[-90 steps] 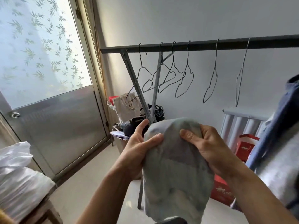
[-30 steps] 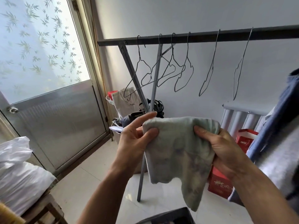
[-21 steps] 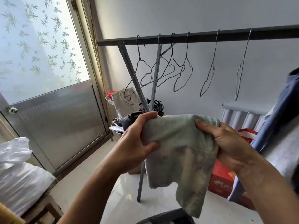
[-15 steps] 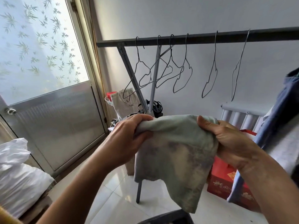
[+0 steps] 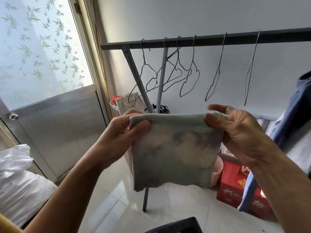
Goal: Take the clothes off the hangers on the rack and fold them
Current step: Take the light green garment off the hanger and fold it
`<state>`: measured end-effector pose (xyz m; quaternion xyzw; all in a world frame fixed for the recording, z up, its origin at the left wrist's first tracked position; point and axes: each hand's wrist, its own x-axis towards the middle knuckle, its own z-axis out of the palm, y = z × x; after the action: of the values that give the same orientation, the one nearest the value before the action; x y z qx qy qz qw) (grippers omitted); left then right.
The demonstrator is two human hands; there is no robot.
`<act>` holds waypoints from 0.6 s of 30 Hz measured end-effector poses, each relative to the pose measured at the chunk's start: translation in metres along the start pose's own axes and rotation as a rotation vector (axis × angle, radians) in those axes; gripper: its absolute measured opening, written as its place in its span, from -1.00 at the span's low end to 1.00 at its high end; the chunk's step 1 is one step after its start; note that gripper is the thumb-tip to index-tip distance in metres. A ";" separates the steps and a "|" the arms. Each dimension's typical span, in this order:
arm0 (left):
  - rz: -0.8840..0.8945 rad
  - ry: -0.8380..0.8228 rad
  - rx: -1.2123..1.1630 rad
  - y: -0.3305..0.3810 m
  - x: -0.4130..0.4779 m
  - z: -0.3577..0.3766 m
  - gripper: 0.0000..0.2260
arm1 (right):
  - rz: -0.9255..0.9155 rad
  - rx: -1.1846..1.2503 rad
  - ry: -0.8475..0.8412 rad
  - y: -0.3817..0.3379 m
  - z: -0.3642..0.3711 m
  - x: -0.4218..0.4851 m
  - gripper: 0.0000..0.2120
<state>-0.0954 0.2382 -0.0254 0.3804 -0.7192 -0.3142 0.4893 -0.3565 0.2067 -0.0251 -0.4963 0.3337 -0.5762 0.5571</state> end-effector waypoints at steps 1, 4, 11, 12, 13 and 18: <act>-0.095 0.022 -0.172 0.002 -0.003 0.005 -0.79 | -0.022 -0.006 0.047 0.000 0.002 0.001 -0.06; -0.337 0.130 -0.516 -0.001 -0.010 0.022 -0.66 | -0.059 0.015 0.119 -0.001 0.008 0.001 -0.33; -0.620 0.239 -0.777 -0.037 -0.016 0.045 -0.54 | -0.022 0.004 0.234 0.020 0.005 0.010 -0.55; -0.655 0.235 -0.794 -0.040 -0.017 0.049 -0.50 | -0.020 -0.028 0.267 0.027 0.002 0.011 -0.53; -0.680 0.240 -0.803 -0.044 -0.017 0.052 -0.48 | -0.006 -0.073 0.292 0.036 -0.003 0.013 -0.49; -0.734 0.319 -0.811 -0.056 -0.018 0.067 -0.58 | 0.520 0.068 0.024 0.079 -0.029 -0.004 -0.25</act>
<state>-0.1407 0.2306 -0.1017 0.4300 -0.2788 -0.6532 0.5575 -0.3599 0.1929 -0.1081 -0.3682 0.4370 -0.4305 0.6987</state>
